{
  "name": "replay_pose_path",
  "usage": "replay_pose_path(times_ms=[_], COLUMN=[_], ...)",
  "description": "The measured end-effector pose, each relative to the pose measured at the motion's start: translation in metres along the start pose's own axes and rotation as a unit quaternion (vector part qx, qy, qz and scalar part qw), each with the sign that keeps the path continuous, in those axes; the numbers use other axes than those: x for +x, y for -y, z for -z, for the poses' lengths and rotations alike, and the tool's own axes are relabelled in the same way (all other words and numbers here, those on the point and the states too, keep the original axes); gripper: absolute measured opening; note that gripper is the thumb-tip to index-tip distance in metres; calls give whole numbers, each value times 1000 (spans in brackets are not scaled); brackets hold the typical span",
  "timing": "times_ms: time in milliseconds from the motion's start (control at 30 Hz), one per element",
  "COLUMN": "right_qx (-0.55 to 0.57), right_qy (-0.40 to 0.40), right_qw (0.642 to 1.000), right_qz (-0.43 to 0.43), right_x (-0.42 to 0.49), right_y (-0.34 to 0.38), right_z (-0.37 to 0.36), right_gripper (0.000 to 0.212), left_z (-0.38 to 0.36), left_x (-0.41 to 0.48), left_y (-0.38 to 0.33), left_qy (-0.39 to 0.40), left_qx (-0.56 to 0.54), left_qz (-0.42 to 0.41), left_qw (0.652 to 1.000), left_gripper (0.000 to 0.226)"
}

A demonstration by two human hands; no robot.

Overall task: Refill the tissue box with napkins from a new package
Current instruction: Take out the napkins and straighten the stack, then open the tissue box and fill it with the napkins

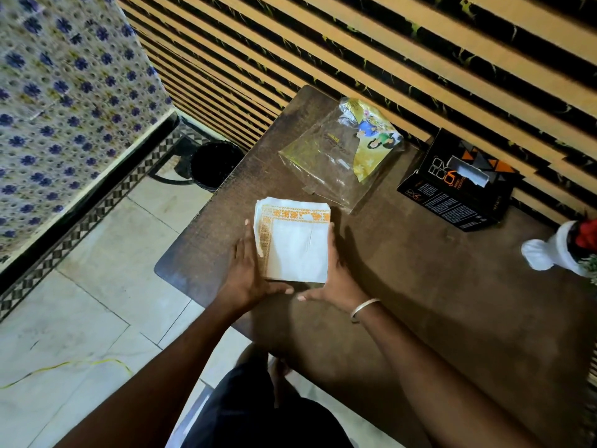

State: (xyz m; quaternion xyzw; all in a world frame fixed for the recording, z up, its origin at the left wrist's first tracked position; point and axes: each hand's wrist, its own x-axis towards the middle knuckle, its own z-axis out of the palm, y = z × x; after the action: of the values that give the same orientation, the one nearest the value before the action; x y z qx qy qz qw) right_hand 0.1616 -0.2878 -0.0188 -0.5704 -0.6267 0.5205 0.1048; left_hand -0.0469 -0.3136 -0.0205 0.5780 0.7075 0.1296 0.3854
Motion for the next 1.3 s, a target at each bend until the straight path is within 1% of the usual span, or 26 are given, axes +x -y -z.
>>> replay_pose_path(times_ms=[67, 200, 300, 400, 500, 600, 667, 733, 767, 800, 833, 900, 933, 1033, 1100, 1200, 1300], right_qx=[-76, -147, -161, -176, -194, -183, -142, -93, -74, -58, -45, -23, -6, 59, 86, 146, 199], right_qy=[-37, -71, -95, -115, -103, -100, -83, -61, -77, -107, -150, -240, -283, -407, -473, -523, -539], right_qw=[996, 987, 982, 977, 976, 978, 986, 994, 994, 993, 988, 970, 959, 907, 866, 823, 801], right_qz=[14, 3, 12, 19, 11, 8, 10, 4, -1, -3, -3, -11, -28, -93, -139, -167, -165], right_x=[4, 16, 16, 15, 19, 20, 16, 6, 2, -3, -6, -10, -11, -14, -18, -25, -26], right_y=[-7, -16, -15, -14, -22, -20, -13, -7, -7, -8, -8, -12, -15, -24, -33, -51, -73], right_z=[-3, -6, -8, -7, -9, -9, -4, 4, 9, 13, 20, 33, 42, 75, 103, 147, 189], right_gripper=[148, 137, 130, 129, 130, 128, 136, 147, 148, 142, 132, 109, 101, 86, 80, 79, 81], left_z=[-5, -11, -14, -17, -17, -16, -14, -11, -9, -7, -7, -9, -13, -26, -36, -48, -60], left_x=[-4, -3, -6, -9, -11, -9, -10, -12, -13, -14, -12, -4, 4, 32, 51, 78, 105], left_y=[4, 7, 6, 3, -1, 2, 1, -6, -14, -23, -35, -59, -72, -111, -139, -181, -216], left_qy=[-6, -19, -18, -11, -12, -15, -16, -50, -82, -110, -126, -129, -119, -80, -53, 5, 50], left_qx=[40, 25, 42, 36, 33, 32, 30, 58, 68, 59, 41, 7, -2, -11, -28, -72, -108], left_qz=[-6, 29, 41, 61, 66, 61, 47, 26, 8, -11, -31, -62, -77, -118, -147, -171, -170], left_qw=[999, 999, 998, 997, 997, 997, 998, 997, 994, 992, 991, 990, 990, 990, 987, 983, 978], left_gripper=[149, 133, 126, 123, 122, 125, 130, 134, 131, 125, 116, 104, 99, 88, 86, 86, 88])
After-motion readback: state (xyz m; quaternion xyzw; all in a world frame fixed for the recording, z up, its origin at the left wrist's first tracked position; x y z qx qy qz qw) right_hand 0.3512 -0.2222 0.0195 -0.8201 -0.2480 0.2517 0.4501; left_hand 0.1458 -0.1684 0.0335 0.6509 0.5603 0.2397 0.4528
